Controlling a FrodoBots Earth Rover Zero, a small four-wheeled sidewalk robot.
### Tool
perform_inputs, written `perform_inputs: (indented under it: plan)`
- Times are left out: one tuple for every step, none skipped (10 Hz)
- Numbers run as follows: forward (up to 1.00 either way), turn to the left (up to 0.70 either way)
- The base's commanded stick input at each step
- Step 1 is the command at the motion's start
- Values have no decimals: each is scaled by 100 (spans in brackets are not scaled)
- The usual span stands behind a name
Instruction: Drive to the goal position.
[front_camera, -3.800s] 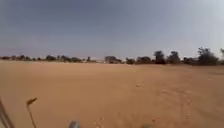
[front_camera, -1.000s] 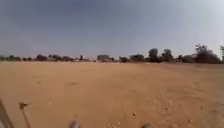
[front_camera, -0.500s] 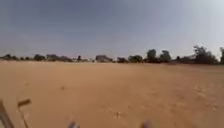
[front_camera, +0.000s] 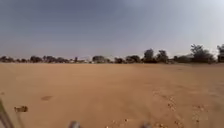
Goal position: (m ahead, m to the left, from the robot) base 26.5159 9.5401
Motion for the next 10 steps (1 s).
perform_inputs:
  plan:
    - [100,0]
    - [100,0]
    - [100,0]
    - [100,0]
    - [100,0]
    - [100,0]
    - [100,-10]
    - [100,-15]
    - [100,0]
    - [100,0]
